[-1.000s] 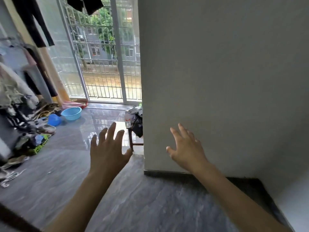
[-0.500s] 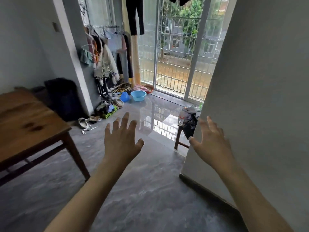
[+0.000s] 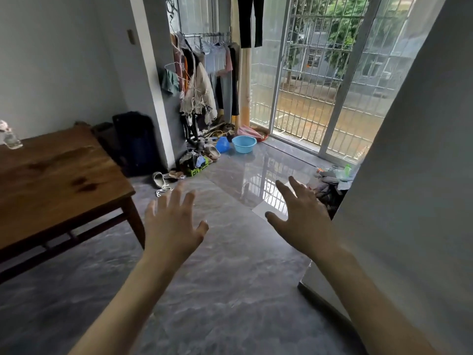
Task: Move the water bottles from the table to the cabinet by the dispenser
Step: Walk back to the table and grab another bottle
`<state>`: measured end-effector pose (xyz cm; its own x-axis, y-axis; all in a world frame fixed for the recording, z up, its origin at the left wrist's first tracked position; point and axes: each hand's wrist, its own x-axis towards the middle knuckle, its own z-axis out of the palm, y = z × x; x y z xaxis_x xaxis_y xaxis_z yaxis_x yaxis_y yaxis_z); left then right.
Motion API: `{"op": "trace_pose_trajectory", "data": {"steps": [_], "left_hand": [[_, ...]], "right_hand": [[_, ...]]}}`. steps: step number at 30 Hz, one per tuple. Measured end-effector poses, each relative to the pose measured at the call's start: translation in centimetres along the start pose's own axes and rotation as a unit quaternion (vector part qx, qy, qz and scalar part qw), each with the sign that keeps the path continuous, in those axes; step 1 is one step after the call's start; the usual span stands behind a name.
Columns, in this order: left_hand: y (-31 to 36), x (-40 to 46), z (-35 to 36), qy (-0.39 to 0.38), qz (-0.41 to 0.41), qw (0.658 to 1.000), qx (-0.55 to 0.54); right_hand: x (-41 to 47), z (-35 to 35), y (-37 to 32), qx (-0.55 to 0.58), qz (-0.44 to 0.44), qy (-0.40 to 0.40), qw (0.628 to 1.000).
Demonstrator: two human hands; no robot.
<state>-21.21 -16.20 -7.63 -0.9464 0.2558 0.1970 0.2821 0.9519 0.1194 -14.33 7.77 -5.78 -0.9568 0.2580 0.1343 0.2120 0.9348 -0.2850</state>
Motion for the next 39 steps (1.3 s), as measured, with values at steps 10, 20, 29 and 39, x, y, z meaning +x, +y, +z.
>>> {"op": "trace_pose_trajectory", "data": {"steps": [10, 20, 29, 39], "left_hand": [[-3.1, 12.6, 0.8, -0.006, 0.004, 1.000, 0.013], [-5.2, 23.7, 4.4, -0.039, -0.003, 0.999, 0.000], [-4.2, 37.3, 9.6, -0.042, -0.049, 0.998, -0.004], [-3.1, 49.1, 11.3, -0.024, -0.125, 0.992, 0.007]], "right_hand": [[13.6, 0.9, -4.1, -0.029, -0.049, -0.020, 0.998], [26.2, 4.7, -6.1, -0.021, -0.077, -0.044, 0.996], [41.2, 8.8, -3.7, -0.008, -0.111, -0.069, 0.991], [56.7, 10.4, -3.7, 0.010, -0.193, -0.096, 0.976]]}}
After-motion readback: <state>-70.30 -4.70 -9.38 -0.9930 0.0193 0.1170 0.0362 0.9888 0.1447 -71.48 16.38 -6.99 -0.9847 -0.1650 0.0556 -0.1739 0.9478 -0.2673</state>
